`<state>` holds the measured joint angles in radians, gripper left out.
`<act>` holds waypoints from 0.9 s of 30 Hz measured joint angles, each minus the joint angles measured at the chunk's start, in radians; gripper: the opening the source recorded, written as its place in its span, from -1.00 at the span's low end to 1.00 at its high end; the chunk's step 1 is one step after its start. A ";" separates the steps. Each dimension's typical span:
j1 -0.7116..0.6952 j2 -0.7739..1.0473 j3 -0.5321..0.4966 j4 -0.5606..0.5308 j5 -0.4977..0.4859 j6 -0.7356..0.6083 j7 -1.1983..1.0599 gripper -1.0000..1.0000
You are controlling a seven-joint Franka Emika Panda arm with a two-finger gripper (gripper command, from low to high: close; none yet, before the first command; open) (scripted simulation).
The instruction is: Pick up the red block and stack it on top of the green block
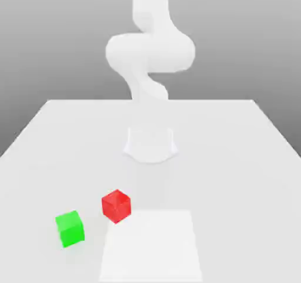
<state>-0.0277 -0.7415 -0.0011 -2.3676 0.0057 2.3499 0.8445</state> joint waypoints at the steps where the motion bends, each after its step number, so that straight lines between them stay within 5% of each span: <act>1: -0.013 0.029 0.000 -0.033 0.002 0.024 0.022 0.00; 16: -0.214 0.507 0.021 -0.531 0.006 0.412 0.402 0.00; 23: -0.235 0.871 0.006 -0.555 -0.008 0.704 0.470 0.00; 24: -0.233 0.901 0.004 -0.551 -0.009 0.729 0.471 -1.00; 27: -0.233 0.901 0.004 -0.551 -0.010 0.730 0.472 -1.00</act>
<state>-0.2608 0.1600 0.0030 -2.9187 -0.0042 3.0799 1.3165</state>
